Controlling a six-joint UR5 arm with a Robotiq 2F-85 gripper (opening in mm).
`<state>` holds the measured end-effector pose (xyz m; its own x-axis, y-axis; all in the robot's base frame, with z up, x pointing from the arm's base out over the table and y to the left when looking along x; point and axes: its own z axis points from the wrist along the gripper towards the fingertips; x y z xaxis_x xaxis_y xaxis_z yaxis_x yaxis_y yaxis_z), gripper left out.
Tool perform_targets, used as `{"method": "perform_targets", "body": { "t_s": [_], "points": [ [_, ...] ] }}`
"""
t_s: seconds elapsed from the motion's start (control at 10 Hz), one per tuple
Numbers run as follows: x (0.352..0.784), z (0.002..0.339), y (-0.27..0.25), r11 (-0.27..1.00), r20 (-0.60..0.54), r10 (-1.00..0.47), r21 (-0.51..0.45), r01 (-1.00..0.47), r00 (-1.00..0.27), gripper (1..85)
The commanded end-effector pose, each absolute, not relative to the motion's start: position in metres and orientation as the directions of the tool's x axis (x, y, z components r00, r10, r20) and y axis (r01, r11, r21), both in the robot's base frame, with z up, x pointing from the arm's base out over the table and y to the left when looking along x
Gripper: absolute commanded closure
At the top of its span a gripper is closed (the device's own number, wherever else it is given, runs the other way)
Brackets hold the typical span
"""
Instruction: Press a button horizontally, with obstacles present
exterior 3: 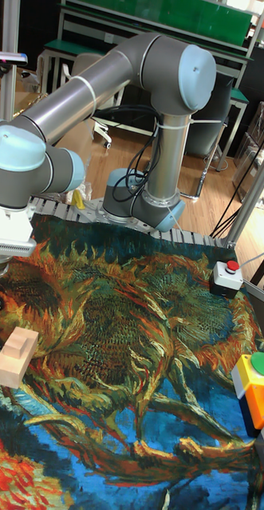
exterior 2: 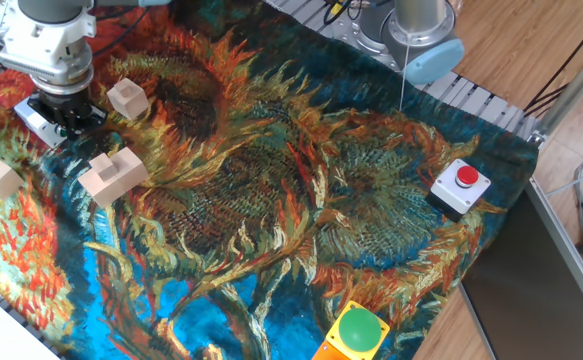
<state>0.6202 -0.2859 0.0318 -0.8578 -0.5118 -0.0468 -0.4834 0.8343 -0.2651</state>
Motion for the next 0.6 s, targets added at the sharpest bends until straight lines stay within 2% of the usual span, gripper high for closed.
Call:
{"method": "perform_targets", "body": {
  "t_s": [0.0,0.5],
  "points": [
    [0.6243,0.0324,-0.2883,0.833,-0.058,-0.513,-0.274,-0.481,-0.856,74.3],
    [0.6277,0.0276,-0.2962,0.807,-0.029,-0.54,-0.3,-0.508,-0.841,75.0]
  ]
}}
